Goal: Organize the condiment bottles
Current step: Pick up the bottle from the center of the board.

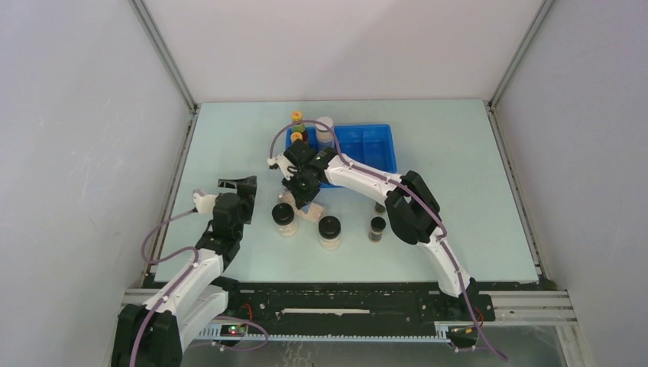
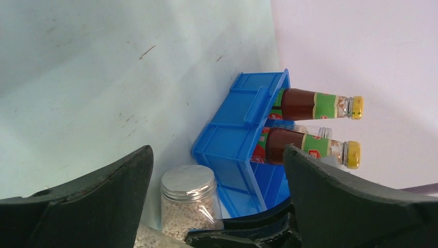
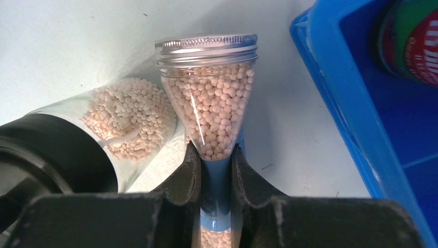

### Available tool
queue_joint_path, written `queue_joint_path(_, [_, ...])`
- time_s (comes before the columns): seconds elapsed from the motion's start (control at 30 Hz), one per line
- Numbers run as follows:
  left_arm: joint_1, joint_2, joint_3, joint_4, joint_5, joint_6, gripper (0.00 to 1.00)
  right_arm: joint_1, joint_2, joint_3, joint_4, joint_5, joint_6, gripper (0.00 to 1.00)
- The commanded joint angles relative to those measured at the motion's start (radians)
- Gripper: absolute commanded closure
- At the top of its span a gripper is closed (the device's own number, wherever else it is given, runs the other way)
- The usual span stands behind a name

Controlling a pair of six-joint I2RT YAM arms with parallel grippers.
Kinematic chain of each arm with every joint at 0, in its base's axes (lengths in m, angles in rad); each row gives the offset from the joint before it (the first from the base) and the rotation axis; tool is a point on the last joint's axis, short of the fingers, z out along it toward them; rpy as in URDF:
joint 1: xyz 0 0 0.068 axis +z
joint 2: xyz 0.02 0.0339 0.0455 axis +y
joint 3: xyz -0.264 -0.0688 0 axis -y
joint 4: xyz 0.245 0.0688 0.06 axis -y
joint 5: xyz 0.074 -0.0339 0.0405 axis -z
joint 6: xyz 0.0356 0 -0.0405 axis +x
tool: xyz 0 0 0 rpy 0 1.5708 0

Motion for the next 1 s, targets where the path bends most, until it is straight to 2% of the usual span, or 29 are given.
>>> queue_joint_path(0.0, [0.007, 0.010, 0.035, -0.004, -0.008, 0.021, 0.00, -0.005, -0.124, 0.013, 0.045, 0.023, 0.001, 1.00])
queue_joint_path(0.6, [0.006, 0.076, 0.110, 0.037, 0.061, 0.121, 0.00, -0.014, -0.266, 0.021, 0.070, 0.091, -0.005, 1.00])
queue_joint_path(0.97, [0.007, 0.108, 0.127, 0.074, 0.103, 0.142, 0.00, -0.067, -0.360, -0.047, 0.205, 0.156, 0.010, 1.00])
